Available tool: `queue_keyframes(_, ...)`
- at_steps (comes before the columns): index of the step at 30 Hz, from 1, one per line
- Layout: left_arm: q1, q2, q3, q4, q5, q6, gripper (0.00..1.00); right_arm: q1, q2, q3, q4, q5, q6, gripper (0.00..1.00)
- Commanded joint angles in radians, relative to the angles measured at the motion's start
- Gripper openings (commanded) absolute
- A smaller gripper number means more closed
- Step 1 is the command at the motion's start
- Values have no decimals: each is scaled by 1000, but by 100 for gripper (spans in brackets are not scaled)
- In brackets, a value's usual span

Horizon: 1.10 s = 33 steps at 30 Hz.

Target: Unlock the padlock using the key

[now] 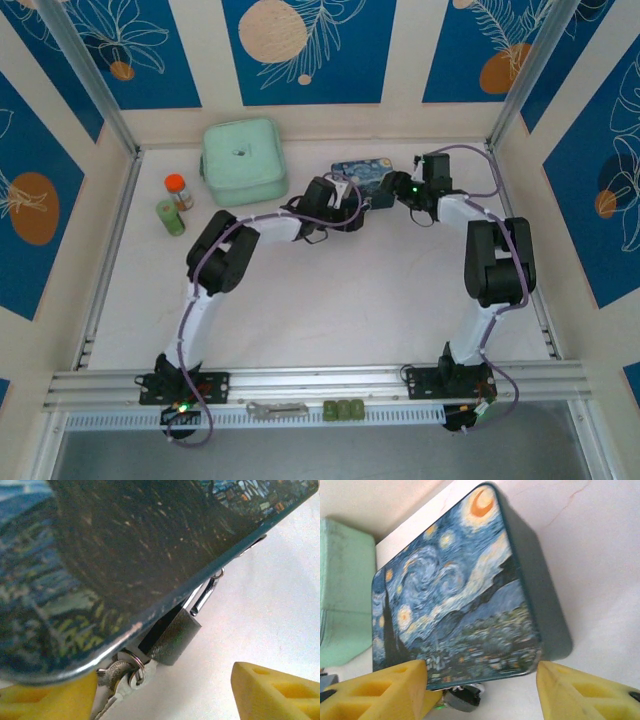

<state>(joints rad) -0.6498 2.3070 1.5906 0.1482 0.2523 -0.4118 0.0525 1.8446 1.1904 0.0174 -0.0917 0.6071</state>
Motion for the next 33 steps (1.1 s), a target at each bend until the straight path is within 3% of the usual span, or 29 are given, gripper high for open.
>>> queue_keyframes(1, 4, 37, 33, -16, 42, 9, 68, -32, 32, 44, -35, 14, 9, 60)
queue_keyframes(7, -2, 0, -74, 129, -5, -59, 69, -43, 92, 106, -29, 10, -1, 61)
queue_keyframes(13, -5, 12, -74, 218, -29, -132, 73, -29, 234, 268, -72, -99, -35, 64)
queue_keyframes(16, -4, 16, -60, 210, -47, -140, 73, -14, 278, 317, -129, -131, -34, 59)
queue_keyframes(21, -5, 31, -33, 151, -50, -98, 70, 23, 267, 278, -157, -120, -17, 54)
queue_keyframes(30, 7, 69, 24, 93, 42, -38, 60, 72, 251, 248, -218, -56, 19, 51)
queue_keyframes(33, 10, 75, 32, 91, 69, -39, 50, 68, 261, 256, -224, -67, 35, 51)
